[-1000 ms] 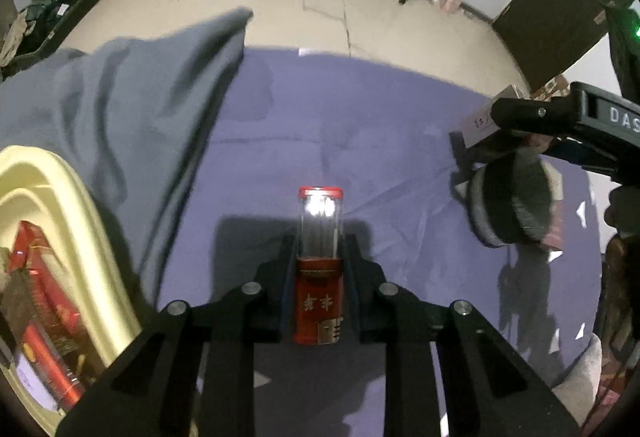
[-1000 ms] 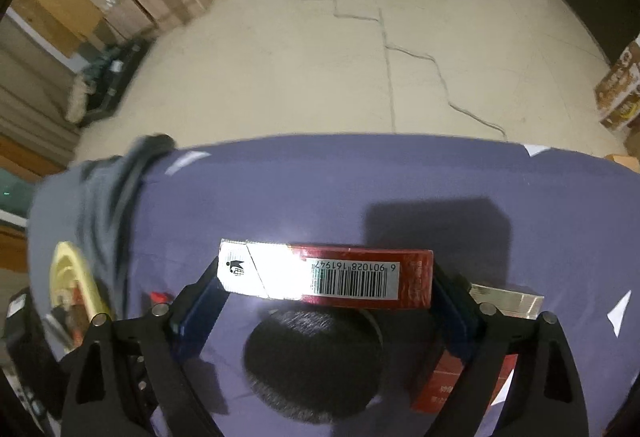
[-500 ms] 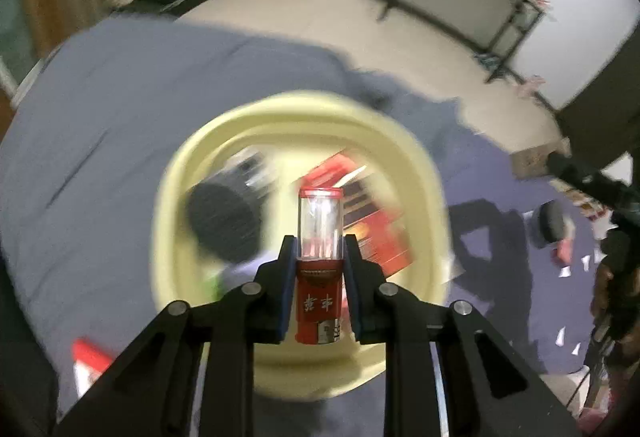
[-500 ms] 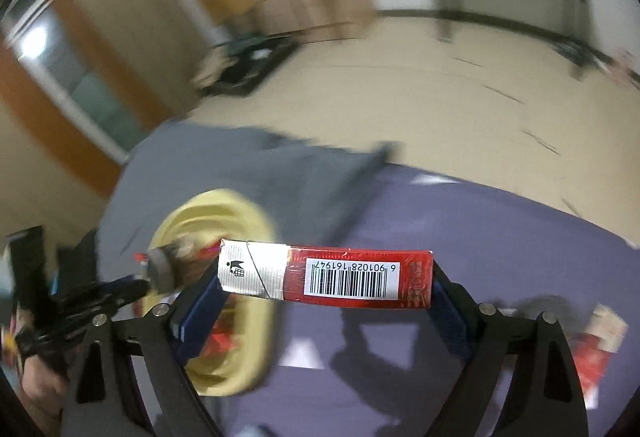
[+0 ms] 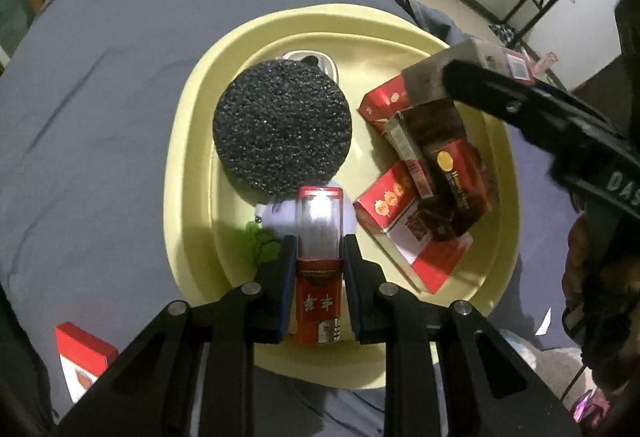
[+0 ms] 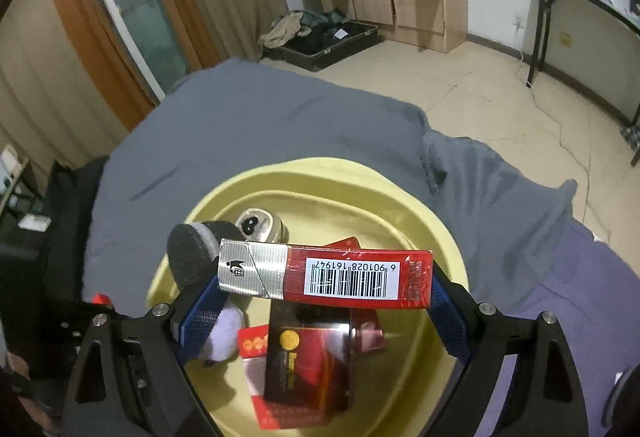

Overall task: Organize rigid objects
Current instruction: 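Place the jar in the yellow tray with the left gripper while the right gripper drops the carton there, then move the left gripper toward the black foam disc while the right gripper approaches the red Hongqiqu pack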

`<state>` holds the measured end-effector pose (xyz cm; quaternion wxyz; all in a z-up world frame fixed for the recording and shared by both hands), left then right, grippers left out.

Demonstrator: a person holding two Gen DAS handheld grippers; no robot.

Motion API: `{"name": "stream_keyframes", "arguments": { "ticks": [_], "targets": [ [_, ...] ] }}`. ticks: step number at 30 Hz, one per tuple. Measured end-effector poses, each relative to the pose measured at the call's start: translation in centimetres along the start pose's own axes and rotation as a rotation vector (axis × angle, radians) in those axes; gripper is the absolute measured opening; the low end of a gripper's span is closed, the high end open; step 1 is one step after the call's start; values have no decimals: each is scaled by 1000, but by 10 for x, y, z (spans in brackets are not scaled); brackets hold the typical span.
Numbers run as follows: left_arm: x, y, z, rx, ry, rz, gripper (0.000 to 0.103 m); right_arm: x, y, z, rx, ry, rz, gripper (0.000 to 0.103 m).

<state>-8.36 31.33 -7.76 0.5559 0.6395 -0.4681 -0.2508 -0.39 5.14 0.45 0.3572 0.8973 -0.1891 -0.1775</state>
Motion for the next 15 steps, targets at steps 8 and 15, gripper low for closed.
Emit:
{"name": "stream_keyframes", "arguments": {
  "ticks": [8, 15],
  "targets": [
    [-2, -6, 3, 13, -66, -19, 31, -20, -20, -12, -25, 9, 10, 94],
    [-7, 25, 17, 85, -61, -27, 96, -12, 5, -16, 7, -41, -23, 103]
  ]
}}
Point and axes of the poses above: each gripper's, at about its wrist camera, not at the fingertips, and y roughly against the way its jaws point, x to its right, z to its underside, the point moved 1 cm from there along -y, roughly the way its jaws point, and after that the axes turned 1 degree about -x, right-handed, at the moved point
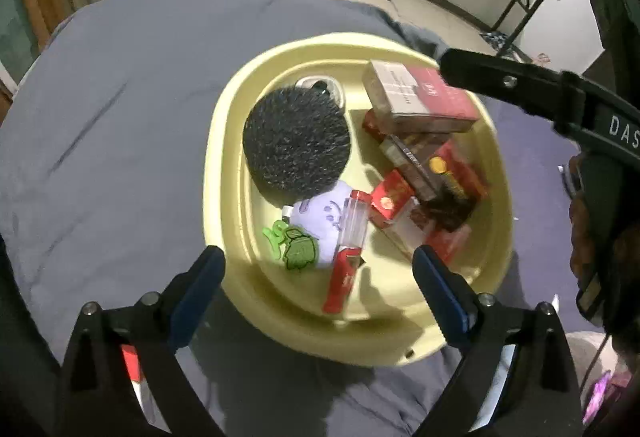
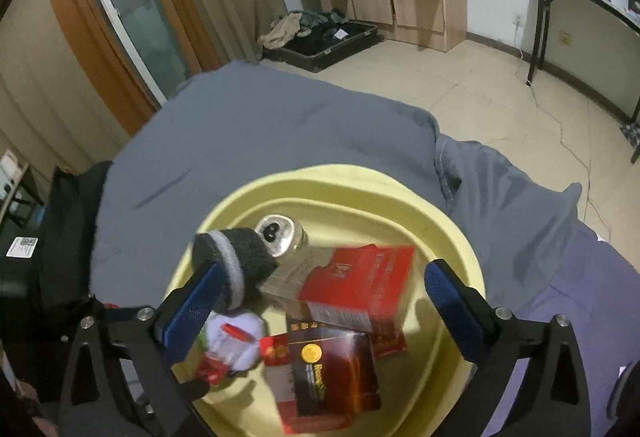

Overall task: Organize rigid objects
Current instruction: 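Move the left gripper toward the black foam disc while the right gripper approaches the red Hongqiqu pack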

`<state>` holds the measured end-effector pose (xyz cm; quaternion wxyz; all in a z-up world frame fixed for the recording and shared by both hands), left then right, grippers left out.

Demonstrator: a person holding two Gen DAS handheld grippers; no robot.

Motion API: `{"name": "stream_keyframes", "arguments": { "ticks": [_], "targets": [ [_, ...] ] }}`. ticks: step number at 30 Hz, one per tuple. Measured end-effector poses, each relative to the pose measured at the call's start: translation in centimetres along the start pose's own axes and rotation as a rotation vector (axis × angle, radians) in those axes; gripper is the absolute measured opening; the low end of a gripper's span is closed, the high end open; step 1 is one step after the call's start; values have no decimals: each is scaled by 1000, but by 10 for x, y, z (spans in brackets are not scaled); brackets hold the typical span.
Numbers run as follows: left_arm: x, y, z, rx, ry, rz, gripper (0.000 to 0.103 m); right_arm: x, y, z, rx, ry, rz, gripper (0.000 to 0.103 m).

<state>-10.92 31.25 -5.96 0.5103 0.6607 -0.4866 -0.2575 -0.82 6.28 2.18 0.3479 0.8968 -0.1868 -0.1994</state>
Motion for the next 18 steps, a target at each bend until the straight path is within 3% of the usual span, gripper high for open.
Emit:
{"name": "stream_keyframes", "arguments": {
  "ticks": [4, 9, 13, 18],
  "targets": [
    [5, 22, -4, 16, -13, 16, 103, 22, 36, 3, 40, -75, -17, 103],
    [48, 44, -29, 76, -39, 43, 103, 99, 120, 27, 165, -237, 24, 103],
    [127, 45, -51, 90, -152, 106, 103, 191, 187, 80, 206, -317, 231, 103],
    [259, 33, -59, 85, -351, 190, 103, 276, 229, 164, 99, -298, 482, 103]
  ]
}}
Point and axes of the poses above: each gripper's, at about its wrist camera, not at the fingertips, and y roughly against the way its jaws point, x to its right, z to its underside, the point moved 1 cm from there along -y, roughly the way its jaws point, and after that the axes turned 1 degree about -x, right-handed, at the moved point
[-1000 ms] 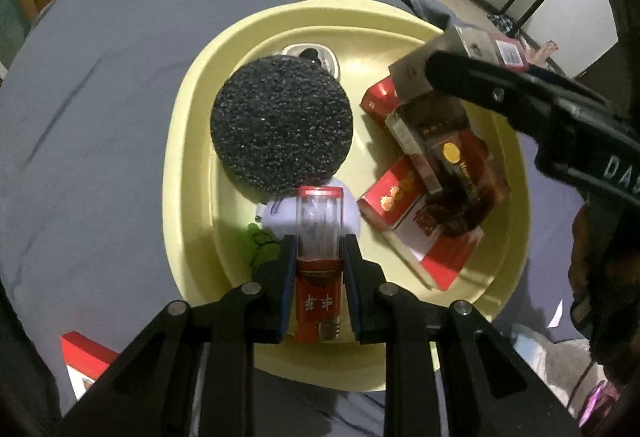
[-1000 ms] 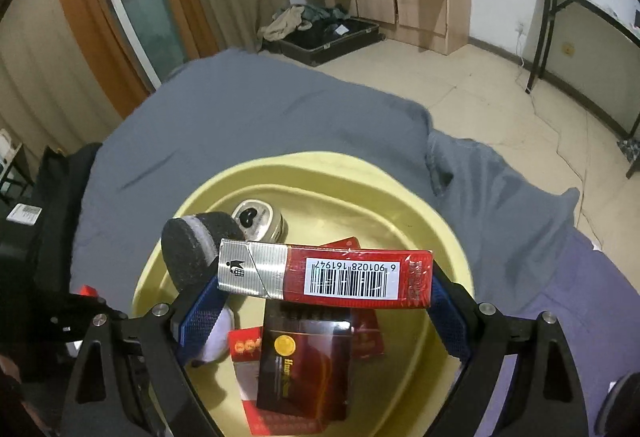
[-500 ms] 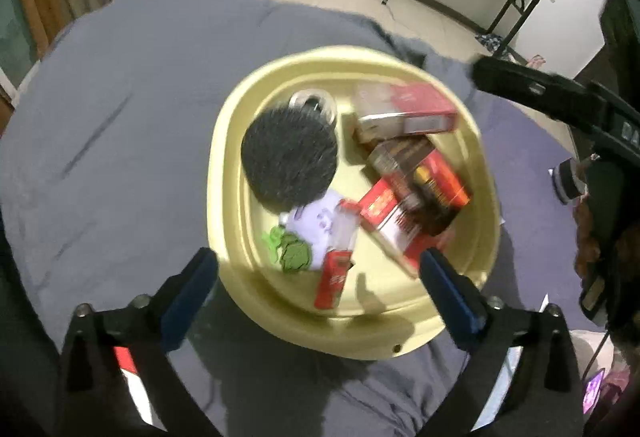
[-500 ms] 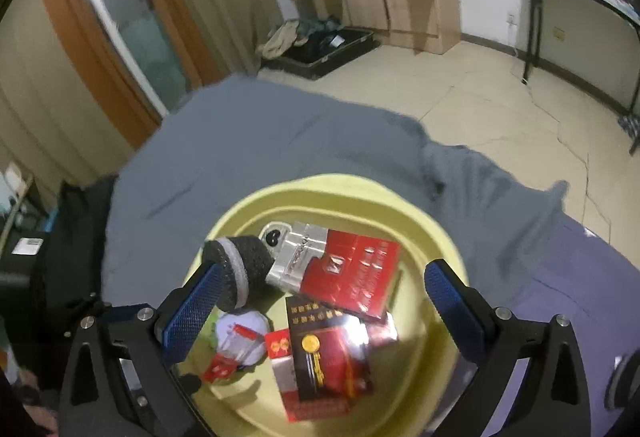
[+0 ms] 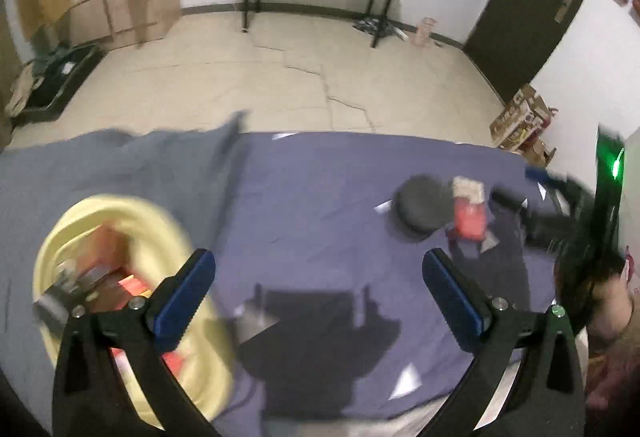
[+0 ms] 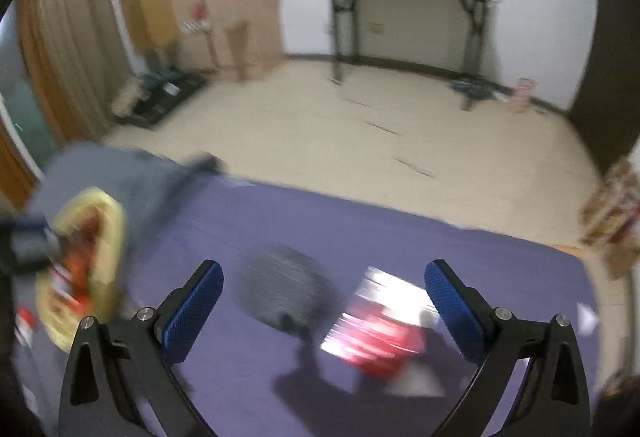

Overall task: Organize rigid objects
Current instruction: 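Move the left gripper toward the black foam disc while the right gripper approaches the red Hongqiqu pack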

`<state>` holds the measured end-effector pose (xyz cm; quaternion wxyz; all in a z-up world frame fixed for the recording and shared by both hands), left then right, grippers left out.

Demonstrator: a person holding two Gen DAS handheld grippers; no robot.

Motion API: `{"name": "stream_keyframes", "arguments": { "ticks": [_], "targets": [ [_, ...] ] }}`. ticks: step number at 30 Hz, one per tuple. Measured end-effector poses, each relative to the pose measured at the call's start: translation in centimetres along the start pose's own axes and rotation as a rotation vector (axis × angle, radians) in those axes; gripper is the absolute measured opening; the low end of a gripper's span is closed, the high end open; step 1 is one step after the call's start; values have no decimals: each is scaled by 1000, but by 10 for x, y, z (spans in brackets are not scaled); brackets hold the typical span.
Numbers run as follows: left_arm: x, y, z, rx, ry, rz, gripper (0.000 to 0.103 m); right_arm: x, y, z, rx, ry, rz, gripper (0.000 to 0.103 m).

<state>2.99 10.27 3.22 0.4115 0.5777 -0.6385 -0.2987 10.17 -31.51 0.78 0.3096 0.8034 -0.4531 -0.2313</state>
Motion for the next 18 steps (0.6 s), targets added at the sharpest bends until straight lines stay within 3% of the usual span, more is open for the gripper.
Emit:
{"name": "stream_keyframes", "arguments": {
  "ticks": [2, 4, 8, 12, 18],
  "targets": [
    [36, -22, -17, -11, -17, 8, 103, 27, -10, 21, -69, -38, 40, 103],
    [65, -46, -31, -37, -18, 36, 103, 40, -22, 40, -133, -82, 24, 103],
    [111, -90, -49, -60, -111, 30, 103, 39, -40, 56, -167, -108, 4, 103],
    [133, -129, -49, -143, -138, 1, 103, 40, -53, 56, -170, -128, 14, 103],
    [133, -152, -48, -169, -109, -26, 102, 38, -67, 50, -166, -130, 11, 103]
  ]
}}
Point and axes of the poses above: each gripper's, at about its wrist camera, not at the fingertips, and y roughly against the way its jaws point, x to its right, z to its underside, the point moved 1 cm from there along -y, roughly the way its jaws point, and after that the axes turned 1 degree about -x, right-handed, at the moved point
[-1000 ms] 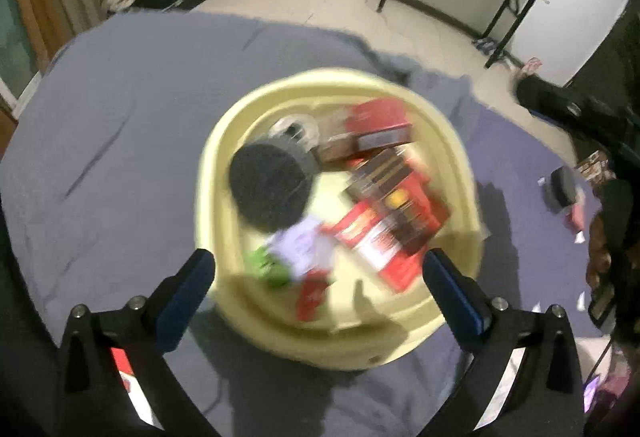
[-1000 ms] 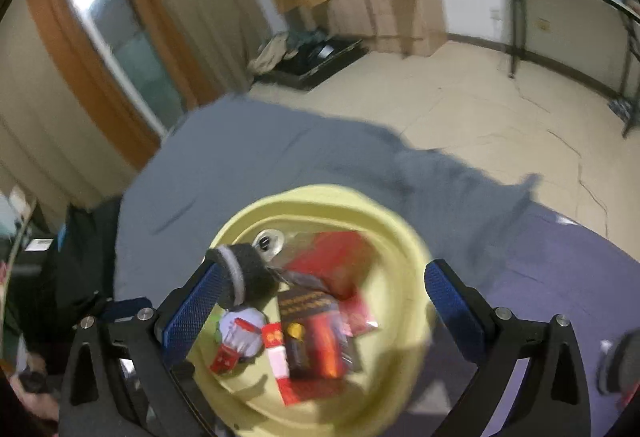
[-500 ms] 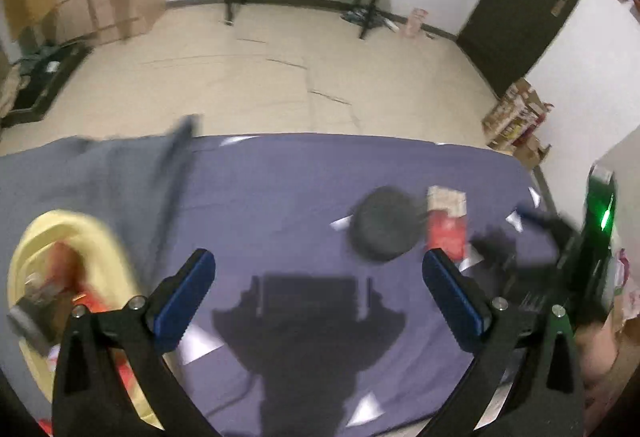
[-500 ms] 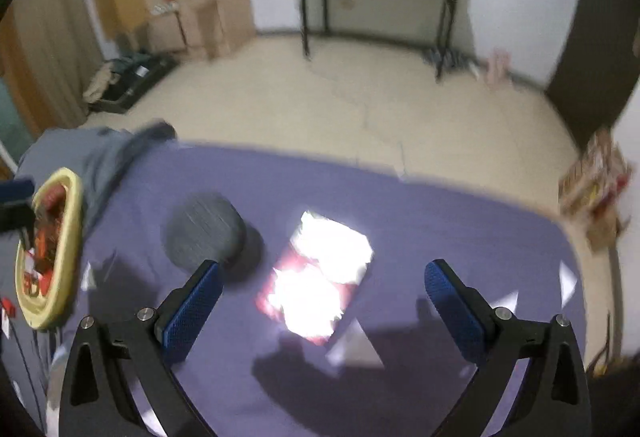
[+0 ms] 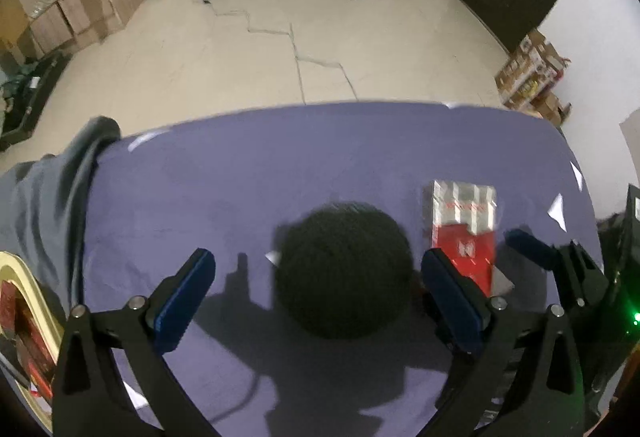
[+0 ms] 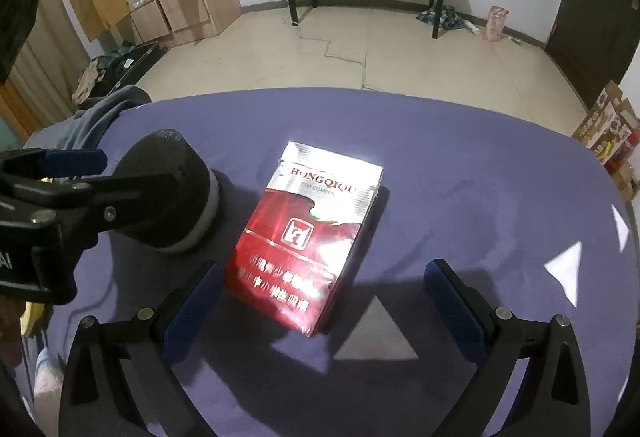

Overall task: Organize rigid objects
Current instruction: 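Move the left gripper toward the black foam disc while the right gripper approaches the red Hongqiqu pack, then grasp the black foam disc with the left gripper while the right gripper grasps the red Hongqiqu pack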

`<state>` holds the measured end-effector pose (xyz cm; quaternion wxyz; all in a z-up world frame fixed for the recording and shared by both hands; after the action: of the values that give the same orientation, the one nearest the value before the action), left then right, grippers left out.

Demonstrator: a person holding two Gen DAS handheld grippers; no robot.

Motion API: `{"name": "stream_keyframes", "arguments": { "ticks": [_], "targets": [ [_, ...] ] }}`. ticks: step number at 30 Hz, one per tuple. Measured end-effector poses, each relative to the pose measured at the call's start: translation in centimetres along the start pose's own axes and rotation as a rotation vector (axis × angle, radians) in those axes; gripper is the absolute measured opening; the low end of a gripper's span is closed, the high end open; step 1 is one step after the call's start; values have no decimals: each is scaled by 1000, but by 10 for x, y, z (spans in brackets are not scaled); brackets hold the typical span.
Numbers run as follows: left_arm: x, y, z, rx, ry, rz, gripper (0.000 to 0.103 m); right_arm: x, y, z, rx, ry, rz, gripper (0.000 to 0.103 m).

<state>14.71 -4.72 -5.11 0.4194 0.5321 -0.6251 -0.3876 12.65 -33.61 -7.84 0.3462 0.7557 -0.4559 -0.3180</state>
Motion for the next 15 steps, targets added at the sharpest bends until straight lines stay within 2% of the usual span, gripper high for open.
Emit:
{"name": "stream_keyframes", "arguments": {
  "ticks": [2, 4, 7, 10, 11, 14, 15],
  "targets": [
    [-4, -1, -2, 28, 7, -16, 100, -1, -2, -2, 9, -8, -3, 103],
    [-8, -5, -2, 18, 24, 8, 90, -3, -10, -1, 6, -4, 9, 103],
    [-8, -10, 0, 11, 36, 74, 70, -4, -5, -2, 32, -38, -3, 102],
    [0, -8, -1, 13, 20, 108, 67, -6, -5, 0, 51, -62, -19, 103],
    [4, -8, -1, 18, 5, 94, 66, -6, -6, 2, 41, -55, -12, 102],
    [2, -5, -2, 18, -3, 100, 50, -6, -19, 2, -8, -35, 50, 102],
    [-1, -4, -3, 12, 8, 103, 41, -5, -21, 1, -17, -35, 56, 100]
  ]
}}
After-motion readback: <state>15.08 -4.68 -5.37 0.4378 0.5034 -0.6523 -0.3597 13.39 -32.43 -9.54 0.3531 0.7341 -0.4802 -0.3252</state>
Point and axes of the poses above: each gripper's, at about its wrist camera, not at the fingertips, and y roughly against the way its jaws point, x to its right, z to its underside, the point moved 1 cm from there along -y, roughly the way its jaws point, and after that the axes turned 1 degree about -x, right-handed, at the moved point
